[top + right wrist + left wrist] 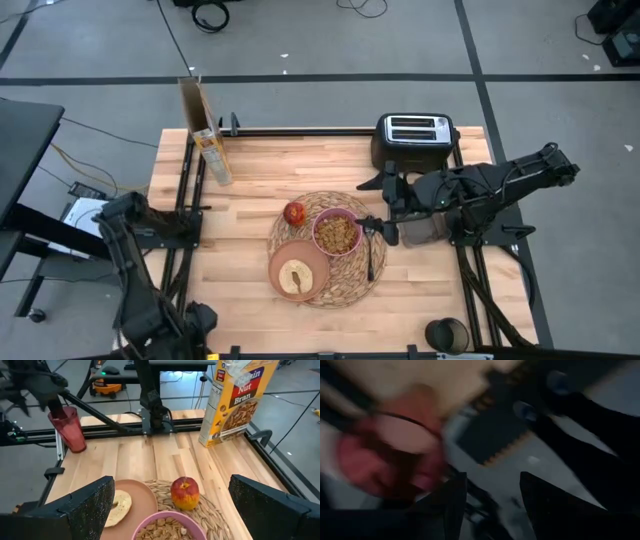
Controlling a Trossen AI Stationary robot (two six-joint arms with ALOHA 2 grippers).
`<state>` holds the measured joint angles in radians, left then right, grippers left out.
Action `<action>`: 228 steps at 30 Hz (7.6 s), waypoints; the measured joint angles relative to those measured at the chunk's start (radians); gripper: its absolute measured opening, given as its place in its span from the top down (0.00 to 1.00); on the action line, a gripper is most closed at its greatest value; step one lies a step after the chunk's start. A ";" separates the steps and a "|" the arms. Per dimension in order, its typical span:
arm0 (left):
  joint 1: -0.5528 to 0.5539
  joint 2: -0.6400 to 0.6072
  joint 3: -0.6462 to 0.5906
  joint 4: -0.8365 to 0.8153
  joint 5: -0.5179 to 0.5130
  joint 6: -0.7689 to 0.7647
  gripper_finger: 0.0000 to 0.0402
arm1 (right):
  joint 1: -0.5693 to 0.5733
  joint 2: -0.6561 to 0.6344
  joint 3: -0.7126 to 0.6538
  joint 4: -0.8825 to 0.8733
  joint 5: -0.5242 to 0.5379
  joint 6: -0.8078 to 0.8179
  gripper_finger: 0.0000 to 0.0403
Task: Arrange a breakfast setting
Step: Put the red cup to the top right of the brown placemat
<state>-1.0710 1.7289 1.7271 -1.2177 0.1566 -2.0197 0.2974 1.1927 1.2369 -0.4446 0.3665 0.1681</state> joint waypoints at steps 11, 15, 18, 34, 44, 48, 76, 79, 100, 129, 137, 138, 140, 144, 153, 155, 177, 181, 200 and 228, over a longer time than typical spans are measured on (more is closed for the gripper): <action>-0.007 0.026 0.000 -0.141 0.015 -0.038 0.53 | 0.002 0.000 0.000 -0.001 -0.090 0.014 0.02; -0.036 0.027 0.000 -0.132 0.018 -0.112 0.55 | 0.004 0.000 0.000 -0.003 -0.117 0.016 0.02; -0.050 0.039 0.000 -0.117 0.019 -0.142 0.55 | 0.011 0.000 0.000 -0.007 -0.129 0.016 0.02; -0.042 0.075 -0.108 0.016 0.044 -0.148 0.55 | 0.024 0.000 0.000 -0.034 -0.189 0.040 0.02; 0.017 0.075 -0.237 0.074 0.108 -0.012 0.66 | 0.024 -0.009 0.000 -0.077 -0.192 0.036 0.02; 0.052 0.071 -0.233 0.078 0.110 0.060 0.91 | 0.021 -0.042 0.000 -0.104 -0.180 0.038 0.03; 0.685 0.023 0.303 -0.352 -0.128 0.920 0.97 | -0.077 0.303 -0.099 0.495 -0.296 -0.092 0.01; 0.735 0.025 0.303 -0.337 -0.163 0.955 0.97 | -0.100 0.370 -0.093 0.576 -0.284 -0.093 0.01; 0.908 0.036 0.380 -0.260 -0.245 1.041 0.97 | -0.262 0.641 -0.010 0.826 -0.514 -0.123 0.01; 0.915 -0.022 0.381 -0.241 -0.257 1.102 0.57 | -0.257 0.549 -0.065 0.781 -0.381 -0.188 0.16; 0.796 -0.185 0.373 -0.202 -0.637 1.097 0.42 | -0.275 0.331 -0.335 0.778 -0.141 -0.163 0.16; 0.778 -0.199 0.363 -0.193 -0.685 1.085 0.42 | -0.281 0.297 -0.380 0.775 -0.103 -0.157 0.16; 0.756 -0.214 0.327 -0.176 -0.707 1.073 0.44 | -0.296 0.249 -0.462 0.788 -0.023 -0.143 0.16; 0.755 -0.212 0.183 -0.009 -0.662 1.112 0.48 | -0.365 0.198 -0.605 0.879 0.035 -0.092 0.16; 0.885 -0.227 -0.231 0.496 -0.553 1.227 0.50 | -0.505 0.274 -0.720 1.068 -0.048 -0.074 0.16; 0.936 -0.249 -0.316 0.595 -0.530 1.295 0.50 | -0.517 0.298 -0.734 1.091 -0.079 -0.075 0.16; 1.524 0.061 -0.808 1.726 0.220 1.921 0.28 | -0.628 0.394 -0.794 1.306 -0.209 -0.099 0.16; 1.534 0.158 -0.759 1.744 0.248 1.934 0.28 | -0.643 0.393 -0.794 1.297 -0.220 -0.133 0.16; 1.521 0.216 -0.668 1.787 0.342 2.114 0.28 | -0.672 0.394 -0.751 1.093 -0.235 -0.233 0.13; 1.534 0.203 -0.669 1.716 0.276 2.154 0.38 | -0.672 0.426 -0.698 0.988 -0.236 -0.150 0.02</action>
<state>0.4631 1.9323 1.0585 0.4981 0.4324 0.1342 -0.3744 1.6192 0.5389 0.5431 0.1301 0.0183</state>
